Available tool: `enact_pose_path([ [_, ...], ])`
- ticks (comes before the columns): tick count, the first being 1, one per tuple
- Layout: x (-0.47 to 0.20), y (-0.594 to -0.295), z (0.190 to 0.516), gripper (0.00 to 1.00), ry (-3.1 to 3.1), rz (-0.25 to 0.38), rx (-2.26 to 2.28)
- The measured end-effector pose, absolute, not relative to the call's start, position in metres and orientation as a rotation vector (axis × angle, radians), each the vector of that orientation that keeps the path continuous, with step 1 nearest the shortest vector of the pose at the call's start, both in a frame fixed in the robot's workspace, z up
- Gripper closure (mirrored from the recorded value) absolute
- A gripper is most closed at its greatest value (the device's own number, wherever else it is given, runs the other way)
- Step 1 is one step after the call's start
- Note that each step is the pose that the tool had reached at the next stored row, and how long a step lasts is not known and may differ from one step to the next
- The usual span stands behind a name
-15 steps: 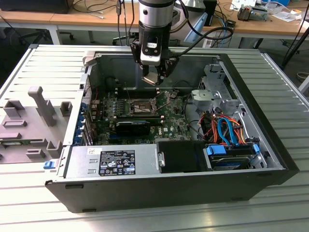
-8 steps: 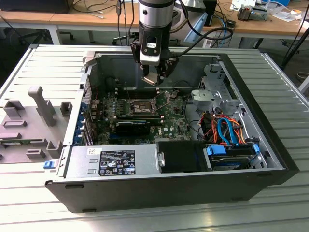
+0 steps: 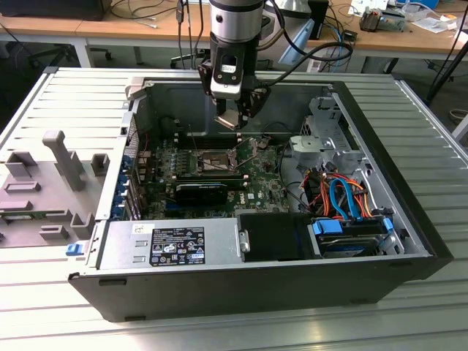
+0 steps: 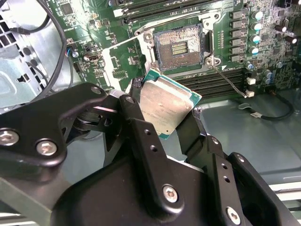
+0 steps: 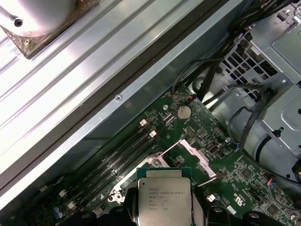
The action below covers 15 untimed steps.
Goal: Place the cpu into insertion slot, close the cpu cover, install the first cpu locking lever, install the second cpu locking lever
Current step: 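Place the cpu into insertion slot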
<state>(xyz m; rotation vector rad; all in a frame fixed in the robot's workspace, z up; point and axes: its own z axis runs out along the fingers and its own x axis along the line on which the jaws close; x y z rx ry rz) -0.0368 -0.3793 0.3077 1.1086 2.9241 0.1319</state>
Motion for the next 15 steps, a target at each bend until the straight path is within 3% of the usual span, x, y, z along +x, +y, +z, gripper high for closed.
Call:
enact_pose_path([
  [15,-0.0368,-0.3793,0.3071,0.45,2.901,0.131,1.164],
])
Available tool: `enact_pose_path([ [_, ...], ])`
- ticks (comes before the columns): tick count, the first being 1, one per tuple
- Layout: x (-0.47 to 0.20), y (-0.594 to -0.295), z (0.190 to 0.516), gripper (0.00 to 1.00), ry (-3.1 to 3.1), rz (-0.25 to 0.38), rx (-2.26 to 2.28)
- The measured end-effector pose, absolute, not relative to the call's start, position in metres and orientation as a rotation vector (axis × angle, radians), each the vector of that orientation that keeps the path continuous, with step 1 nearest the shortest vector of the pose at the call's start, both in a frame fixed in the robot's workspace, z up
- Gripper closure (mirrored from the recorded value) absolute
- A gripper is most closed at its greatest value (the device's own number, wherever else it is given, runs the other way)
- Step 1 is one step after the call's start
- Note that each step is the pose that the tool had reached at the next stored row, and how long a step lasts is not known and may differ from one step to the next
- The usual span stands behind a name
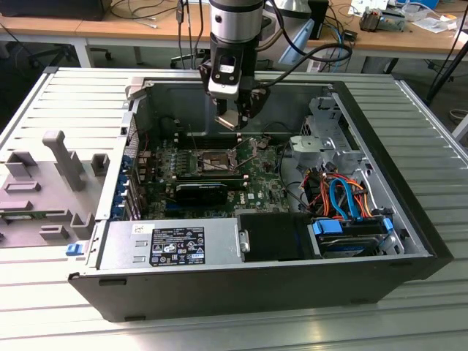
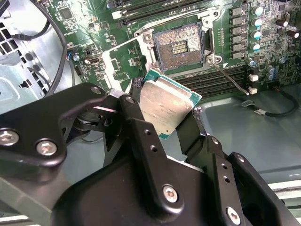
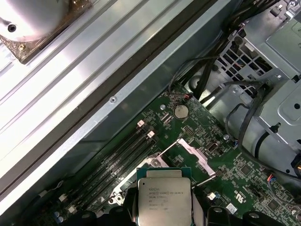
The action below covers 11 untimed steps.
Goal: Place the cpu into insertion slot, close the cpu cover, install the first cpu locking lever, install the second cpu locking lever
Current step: 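Place the cpu into insertion slot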
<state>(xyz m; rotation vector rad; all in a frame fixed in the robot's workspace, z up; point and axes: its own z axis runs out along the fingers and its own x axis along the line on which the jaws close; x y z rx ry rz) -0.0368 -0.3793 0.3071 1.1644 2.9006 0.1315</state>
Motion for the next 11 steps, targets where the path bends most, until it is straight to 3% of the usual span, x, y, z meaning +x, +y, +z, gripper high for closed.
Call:
enact_pose_path([
  [11,-0.0369,-0.3793,0.3066,0.45,2.884,0.131,1.201],
])
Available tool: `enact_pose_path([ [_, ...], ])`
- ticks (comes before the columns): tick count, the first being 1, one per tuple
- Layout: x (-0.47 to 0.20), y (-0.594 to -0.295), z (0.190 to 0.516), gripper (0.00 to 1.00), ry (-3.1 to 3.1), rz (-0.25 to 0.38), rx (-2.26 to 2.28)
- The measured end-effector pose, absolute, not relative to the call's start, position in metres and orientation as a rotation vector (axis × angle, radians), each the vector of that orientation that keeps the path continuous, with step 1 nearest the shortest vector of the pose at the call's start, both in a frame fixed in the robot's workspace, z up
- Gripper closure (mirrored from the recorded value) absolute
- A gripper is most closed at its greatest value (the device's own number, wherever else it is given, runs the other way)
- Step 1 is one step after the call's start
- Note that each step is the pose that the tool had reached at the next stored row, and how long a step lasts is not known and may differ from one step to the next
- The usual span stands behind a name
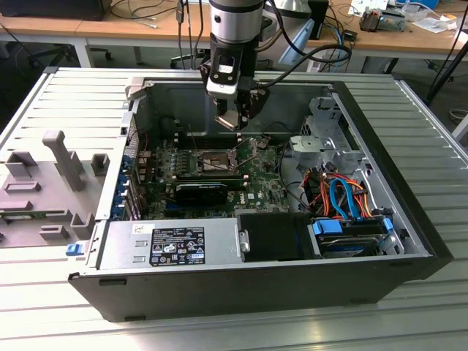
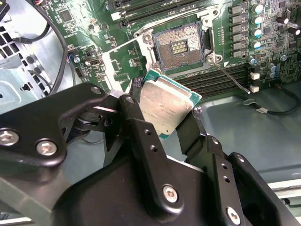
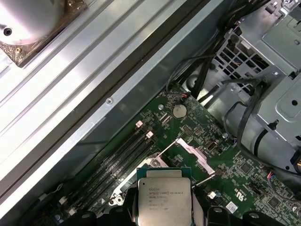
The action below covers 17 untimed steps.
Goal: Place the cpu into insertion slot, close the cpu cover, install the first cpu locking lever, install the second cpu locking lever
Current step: 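Place the cpu into insertion slot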
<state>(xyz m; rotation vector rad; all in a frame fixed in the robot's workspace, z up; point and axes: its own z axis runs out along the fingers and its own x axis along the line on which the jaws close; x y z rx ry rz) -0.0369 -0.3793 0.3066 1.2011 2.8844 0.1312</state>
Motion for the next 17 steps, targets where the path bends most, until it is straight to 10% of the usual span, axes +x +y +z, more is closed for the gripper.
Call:
enact_pose_path([
  [17,-0.0368,-0.3793,0.3057,0.45,2.861,0.131,1.253],
])
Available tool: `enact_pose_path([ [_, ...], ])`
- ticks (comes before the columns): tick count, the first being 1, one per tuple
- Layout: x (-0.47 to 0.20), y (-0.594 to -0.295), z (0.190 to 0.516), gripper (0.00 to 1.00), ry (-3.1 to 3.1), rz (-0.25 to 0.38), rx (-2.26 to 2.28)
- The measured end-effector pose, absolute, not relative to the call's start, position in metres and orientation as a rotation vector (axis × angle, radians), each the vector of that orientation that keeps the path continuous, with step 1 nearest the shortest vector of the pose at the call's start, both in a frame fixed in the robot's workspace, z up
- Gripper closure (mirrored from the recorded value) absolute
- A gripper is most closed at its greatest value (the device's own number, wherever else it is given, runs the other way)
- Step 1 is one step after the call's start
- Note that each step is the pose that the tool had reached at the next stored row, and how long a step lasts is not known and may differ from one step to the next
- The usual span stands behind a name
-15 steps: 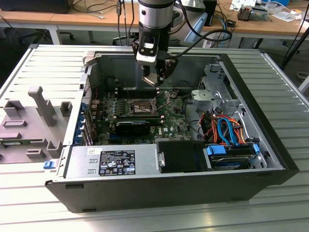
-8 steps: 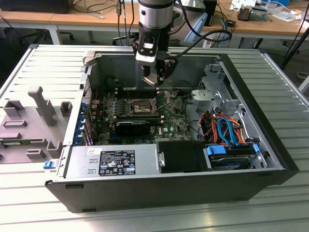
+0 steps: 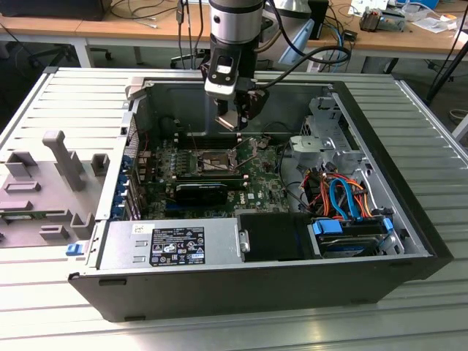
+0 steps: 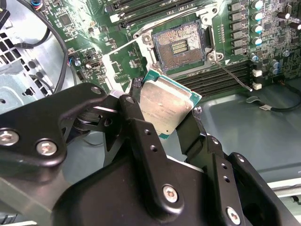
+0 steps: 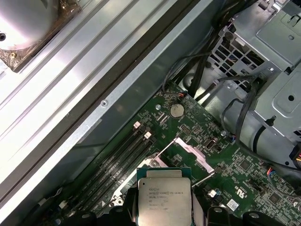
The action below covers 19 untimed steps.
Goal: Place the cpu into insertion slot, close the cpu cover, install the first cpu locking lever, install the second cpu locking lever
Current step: 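Place the cpu into insertion slot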
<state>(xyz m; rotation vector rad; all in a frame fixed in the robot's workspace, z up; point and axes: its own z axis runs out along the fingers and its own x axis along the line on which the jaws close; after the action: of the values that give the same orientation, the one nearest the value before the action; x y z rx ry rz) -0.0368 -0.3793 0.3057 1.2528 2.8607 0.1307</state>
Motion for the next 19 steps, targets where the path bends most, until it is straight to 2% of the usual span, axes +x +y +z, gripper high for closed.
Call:
enact_pose_path([
  [19,-0.0369,-0.3793,0.3043,0.45,2.841,0.130,1.294],
])
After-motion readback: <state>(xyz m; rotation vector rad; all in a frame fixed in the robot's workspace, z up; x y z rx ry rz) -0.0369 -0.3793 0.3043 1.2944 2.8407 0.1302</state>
